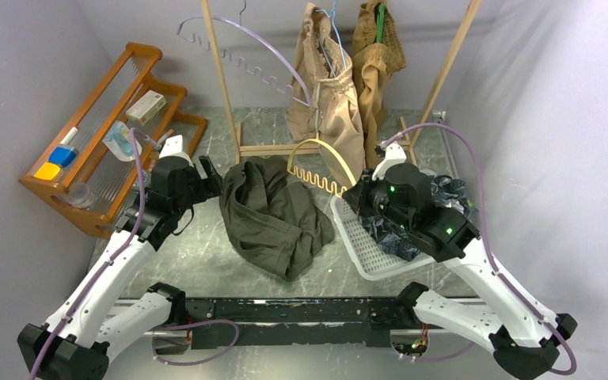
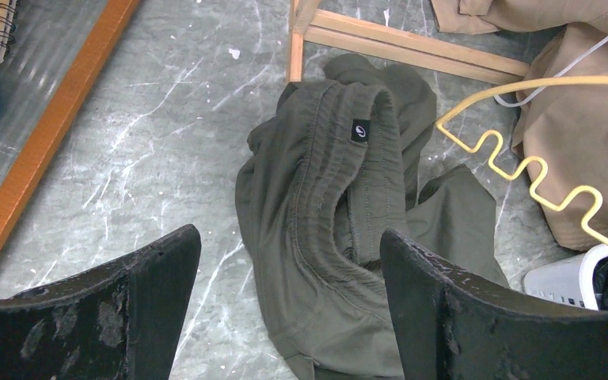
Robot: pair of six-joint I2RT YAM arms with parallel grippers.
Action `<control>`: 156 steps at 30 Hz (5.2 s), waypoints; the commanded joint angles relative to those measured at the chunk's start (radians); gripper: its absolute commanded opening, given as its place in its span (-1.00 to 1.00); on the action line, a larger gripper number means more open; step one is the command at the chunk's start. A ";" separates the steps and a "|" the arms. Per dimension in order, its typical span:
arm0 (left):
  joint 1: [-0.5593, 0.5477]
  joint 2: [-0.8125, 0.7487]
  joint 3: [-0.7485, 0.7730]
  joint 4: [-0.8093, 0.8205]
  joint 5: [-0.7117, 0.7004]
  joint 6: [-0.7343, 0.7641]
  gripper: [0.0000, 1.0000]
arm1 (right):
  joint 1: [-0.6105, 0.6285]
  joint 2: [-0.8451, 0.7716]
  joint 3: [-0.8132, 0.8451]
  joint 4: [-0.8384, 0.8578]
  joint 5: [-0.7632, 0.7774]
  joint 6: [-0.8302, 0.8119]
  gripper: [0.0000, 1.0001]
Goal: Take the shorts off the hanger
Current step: Remove the shorts from the hanger, then place the hanger on the clothes rod.
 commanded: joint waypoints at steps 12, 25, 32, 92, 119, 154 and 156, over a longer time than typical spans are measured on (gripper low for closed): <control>-0.002 -0.016 -0.002 0.003 -0.002 -0.012 0.74 | -0.006 0.091 0.135 0.178 0.001 -0.126 -1.00; -0.003 -0.007 -0.005 0.008 0.000 -0.009 0.73 | -0.006 0.181 0.269 0.230 0.044 -0.310 -1.00; -0.003 -0.024 -0.002 -0.008 -0.020 -0.002 0.73 | -0.005 0.218 0.320 0.335 0.058 -0.348 -1.00; -0.003 -0.049 -0.014 -0.032 -0.029 -0.009 0.73 | 0.036 0.493 0.507 0.512 0.139 -0.403 -1.00; -0.003 -0.044 -0.016 -0.038 -0.026 -0.012 0.73 | 0.064 0.556 0.557 0.439 0.226 -0.424 -1.00; -0.003 -0.030 -0.023 -0.026 -0.012 -0.009 0.74 | 0.106 0.384 0.273 0.413 0.189 -0.386 0.20; -0.003 -0.021 -0.018 -0.028 -0.007 -0.012 0.74 | 0.106 0.400 0.273 0.414 0.194 -0.379 0.25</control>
